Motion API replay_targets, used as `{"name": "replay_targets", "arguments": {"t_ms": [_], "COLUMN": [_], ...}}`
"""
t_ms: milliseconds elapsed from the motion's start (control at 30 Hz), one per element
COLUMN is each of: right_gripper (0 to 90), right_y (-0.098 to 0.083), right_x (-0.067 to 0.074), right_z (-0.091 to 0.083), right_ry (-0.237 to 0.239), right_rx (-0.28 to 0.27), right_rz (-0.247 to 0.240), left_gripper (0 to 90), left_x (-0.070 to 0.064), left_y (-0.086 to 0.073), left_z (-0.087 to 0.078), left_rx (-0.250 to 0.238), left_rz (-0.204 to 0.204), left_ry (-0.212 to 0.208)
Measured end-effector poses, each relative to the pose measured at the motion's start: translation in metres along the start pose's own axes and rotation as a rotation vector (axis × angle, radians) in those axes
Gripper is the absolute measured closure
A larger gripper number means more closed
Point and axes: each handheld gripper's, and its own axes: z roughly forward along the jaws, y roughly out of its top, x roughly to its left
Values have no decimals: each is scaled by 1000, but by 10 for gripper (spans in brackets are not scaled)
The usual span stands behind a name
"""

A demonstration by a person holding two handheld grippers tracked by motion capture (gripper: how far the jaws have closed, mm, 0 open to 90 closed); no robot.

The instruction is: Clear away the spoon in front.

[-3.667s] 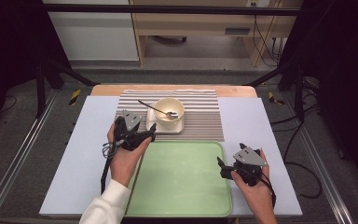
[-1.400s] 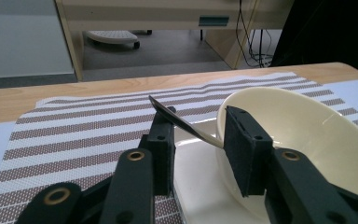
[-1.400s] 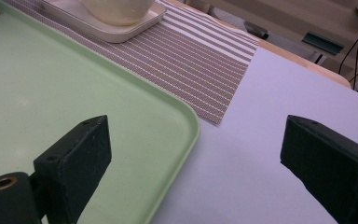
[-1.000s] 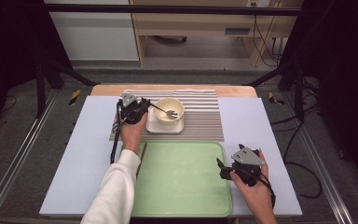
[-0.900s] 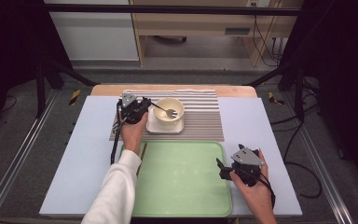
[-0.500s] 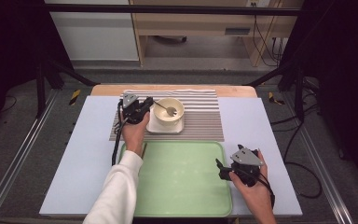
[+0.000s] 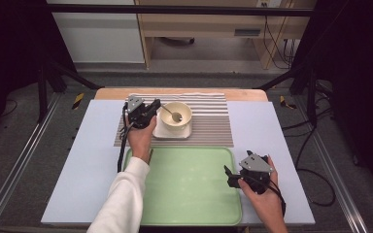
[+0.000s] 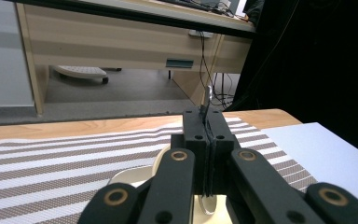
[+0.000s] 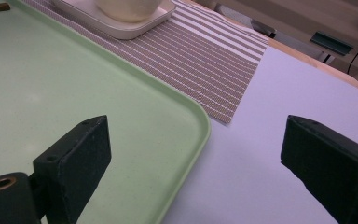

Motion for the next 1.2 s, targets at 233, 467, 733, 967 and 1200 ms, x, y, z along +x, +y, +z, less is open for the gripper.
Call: {"name": "replay_targets", "arguments": {"t_ms": [233,467,733,967,1200], "right_gripper": [84,84,84,84,85], "right_y": [0,0,0,0,2], "right_x": [1,0,1,2,2], "right_z": [0,0,0,1,-1], "right_ry": [0,0,-1,1,-2], "right_rx": [1,0,-1,0,-17], "right_rz": [0,-4,-6,-9,-22], "left_gripper": [895,895,895,895,894], "left_x": [2,-1,-3,-8,-27], "left_y": [3,9,23,46,51], "left_z": [-3,-11,-28,-52,-77], "left_rx": [-12,-32,-55,-109,-89], "left_rz": [-5,22,51,68,110], "left_ry": [-2,-4,1,-24,-67]}}
